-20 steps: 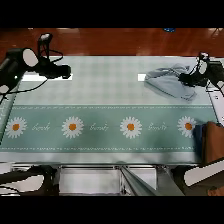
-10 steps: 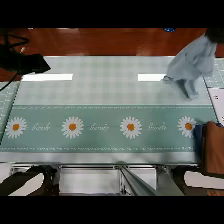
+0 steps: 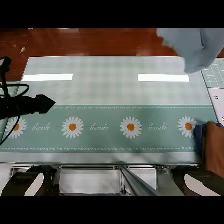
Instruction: Fold the shirts.
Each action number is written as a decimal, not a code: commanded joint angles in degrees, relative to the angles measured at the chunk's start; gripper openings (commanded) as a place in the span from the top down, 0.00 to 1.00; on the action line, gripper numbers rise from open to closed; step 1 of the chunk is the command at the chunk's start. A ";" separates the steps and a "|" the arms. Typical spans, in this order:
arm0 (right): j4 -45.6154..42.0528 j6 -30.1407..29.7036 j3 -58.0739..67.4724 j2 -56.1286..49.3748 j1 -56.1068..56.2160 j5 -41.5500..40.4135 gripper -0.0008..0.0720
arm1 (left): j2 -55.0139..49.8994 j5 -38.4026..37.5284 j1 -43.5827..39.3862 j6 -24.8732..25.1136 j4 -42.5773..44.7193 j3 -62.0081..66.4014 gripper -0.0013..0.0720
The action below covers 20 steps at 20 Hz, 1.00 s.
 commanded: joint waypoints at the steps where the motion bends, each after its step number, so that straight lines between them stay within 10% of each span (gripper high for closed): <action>1: 0.48 0.35 -0.13 1.53 8.24 9.68 0.95 | 2.51 3.02 0.04 0.00 -3.34 -3.80 0.29; 6: 1.77 3.89 -17.27 0.35 23.56 10.12 0.95 | 2.51 4.83 0.02 2.14 -6.56 -3.80 0.29; 15: 11.19 14.29 -36.41 -19.15 38.69 -15.45 0.95 | 2.16 1.27 0.00 2.08 -6.62 -4.35 0.29; 16: 12.63 14.21 -36.22 -20.59 38.42 -16.02 0.90 | 2.16 0.79 -0.02 2.08 -7.02 -5.09 0.29; 17: 13.27 14.19 -35.89 -21.18 37.46 -15.65 0.55 | 2.16 0.44 -0.09 2.10 -7.80 -6.34 0.29; 18: 13.11 13.92 -35.28 -20.94 35.65 -13.86 0.42 | 2.12 0.35 -0.09 2.16 -8.20 -7.58 0.29; 20: 12.52 13.25 -33.20 -18.21 29.42 -7.21 0.42 | 1.77 0.31 0.59 3.45 -7.30 -8.96 0.29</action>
